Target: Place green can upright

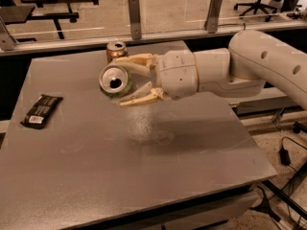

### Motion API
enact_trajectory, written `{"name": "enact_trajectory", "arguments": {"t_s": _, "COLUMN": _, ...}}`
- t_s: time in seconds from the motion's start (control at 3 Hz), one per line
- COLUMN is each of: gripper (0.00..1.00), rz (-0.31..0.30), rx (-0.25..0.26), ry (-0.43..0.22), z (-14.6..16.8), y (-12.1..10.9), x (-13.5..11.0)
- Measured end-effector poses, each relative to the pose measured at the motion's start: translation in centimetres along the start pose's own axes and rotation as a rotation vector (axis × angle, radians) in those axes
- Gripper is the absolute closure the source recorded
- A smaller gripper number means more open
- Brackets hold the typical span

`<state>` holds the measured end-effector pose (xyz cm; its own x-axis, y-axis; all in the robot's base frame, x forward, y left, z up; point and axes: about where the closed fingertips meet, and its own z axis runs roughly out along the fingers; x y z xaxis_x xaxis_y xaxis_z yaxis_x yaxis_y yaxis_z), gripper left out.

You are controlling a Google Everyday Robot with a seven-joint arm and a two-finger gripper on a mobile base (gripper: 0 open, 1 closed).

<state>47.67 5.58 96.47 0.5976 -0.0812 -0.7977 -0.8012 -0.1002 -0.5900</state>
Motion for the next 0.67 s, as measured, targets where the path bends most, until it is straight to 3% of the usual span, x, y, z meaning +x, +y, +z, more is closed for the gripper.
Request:
{"name": "enact_trajectory", "arguments": {"t_s": 0.33, "gripper": 1.0, "rz": 0.049, "rx": 0.084, "ry": 0.067, "z": -0.23, "y": -0.35, "x": -0.16}}
{"name": "enact_trajectory", "arguments": {"t_s": 0.67, "gripper": 1.0, "rz": 0.12, "rx": 0.187, "ry": 0.094, "z": -1.01, "y": -0.05, "x": 0.27}}
